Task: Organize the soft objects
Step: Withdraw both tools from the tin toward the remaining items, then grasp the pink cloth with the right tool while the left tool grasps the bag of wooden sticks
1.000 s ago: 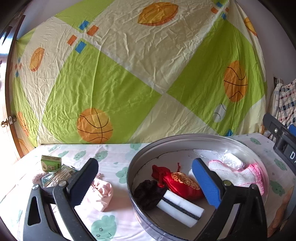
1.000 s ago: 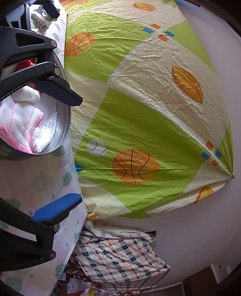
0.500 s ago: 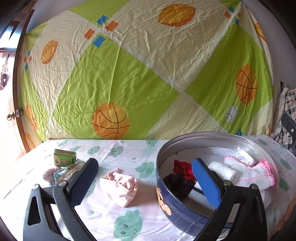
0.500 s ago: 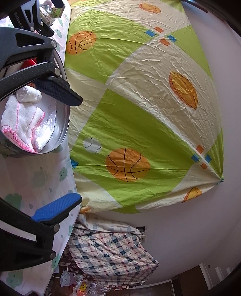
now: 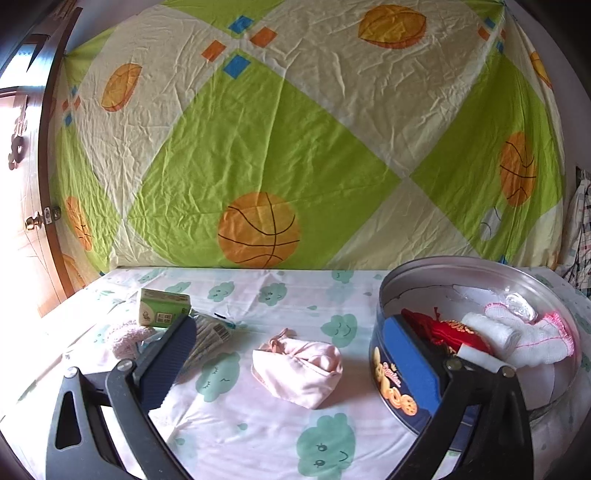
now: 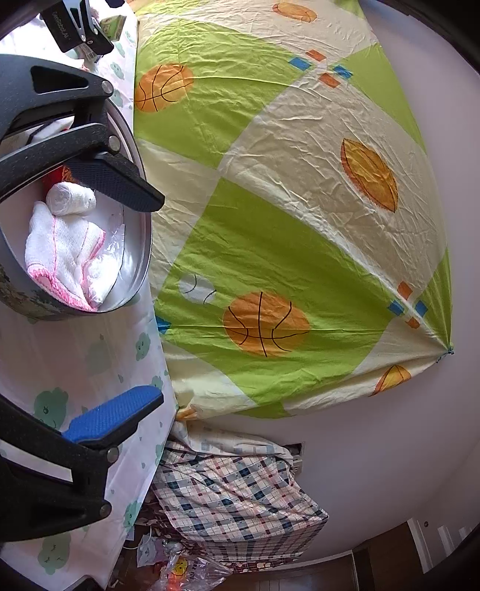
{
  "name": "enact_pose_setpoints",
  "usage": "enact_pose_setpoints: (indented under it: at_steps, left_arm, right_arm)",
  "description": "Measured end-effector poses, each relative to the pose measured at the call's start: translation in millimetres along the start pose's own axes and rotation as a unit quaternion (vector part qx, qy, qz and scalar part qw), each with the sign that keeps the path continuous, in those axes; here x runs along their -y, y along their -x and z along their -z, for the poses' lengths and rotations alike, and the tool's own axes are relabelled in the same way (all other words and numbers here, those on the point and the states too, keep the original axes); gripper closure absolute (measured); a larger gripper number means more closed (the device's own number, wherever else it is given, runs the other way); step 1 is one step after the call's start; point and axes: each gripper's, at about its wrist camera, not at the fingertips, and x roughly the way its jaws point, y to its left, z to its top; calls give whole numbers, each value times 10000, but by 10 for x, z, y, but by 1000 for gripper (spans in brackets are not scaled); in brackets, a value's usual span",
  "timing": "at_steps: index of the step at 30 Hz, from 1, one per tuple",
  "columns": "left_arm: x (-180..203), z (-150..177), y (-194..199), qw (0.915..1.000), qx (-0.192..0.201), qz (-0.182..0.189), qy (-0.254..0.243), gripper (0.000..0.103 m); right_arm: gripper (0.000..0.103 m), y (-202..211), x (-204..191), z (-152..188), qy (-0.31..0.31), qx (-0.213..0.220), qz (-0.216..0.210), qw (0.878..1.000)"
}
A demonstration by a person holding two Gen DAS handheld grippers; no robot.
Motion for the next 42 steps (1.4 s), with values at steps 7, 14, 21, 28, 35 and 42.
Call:
enact_pose_setpoints:
  at_steps: [7,14,21,28,35,42]
  left_arm:
    - [-245,6,-47,9999,-10,-130,3,0]
    - [-579,8,-148,9994,-116,-258,192,0]
    - [-884,10,-237,9985,-168,-425,313,0]
    - [-1170,2,-330,9974,-192,-576,379,0]
    - [-1502,-9,-463,9947,-302,-845,493,0]
    - [-1884,-41,-583,9884,-462,-1196,815,0]
  right_arm:
    - [6,145,-228,29,282,124,1,9995]
    - [6,248,-470,61,437,158,-73,9989]
    - [6,294,-756,118,430,-6,-372,9984]
    - [6,311,-1160,207,452,-291,-809,9953]
    - [6,293,-1665,330,732,-646,-1342,9861]
    - [6,190,-2172,459,1106,-1075,-1846,9706]
